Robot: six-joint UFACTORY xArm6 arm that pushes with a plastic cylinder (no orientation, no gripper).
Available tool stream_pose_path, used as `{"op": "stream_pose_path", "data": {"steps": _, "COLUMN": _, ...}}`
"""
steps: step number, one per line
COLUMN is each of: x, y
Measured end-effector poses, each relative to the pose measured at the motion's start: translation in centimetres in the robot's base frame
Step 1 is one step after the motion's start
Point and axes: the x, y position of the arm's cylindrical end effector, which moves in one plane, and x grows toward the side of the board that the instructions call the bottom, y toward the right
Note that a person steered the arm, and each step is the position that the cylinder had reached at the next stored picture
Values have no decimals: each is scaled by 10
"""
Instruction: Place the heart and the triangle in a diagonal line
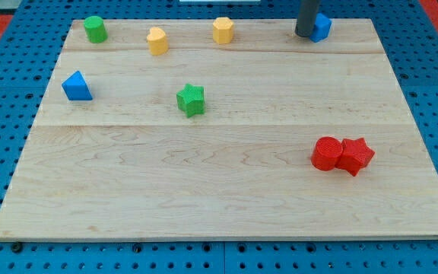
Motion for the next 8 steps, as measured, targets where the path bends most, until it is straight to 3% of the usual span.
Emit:
{"op": "stream_pose_path", "data": {"steps": 2, "x": 4, "y": -7}}
{"op": "stream_pose_path", "data": {"steps": 4, "x": 45, "y": -155}}
{"op": "stream_pose_path", "data": {"steps": 8, "x": 43, "y": -211}}
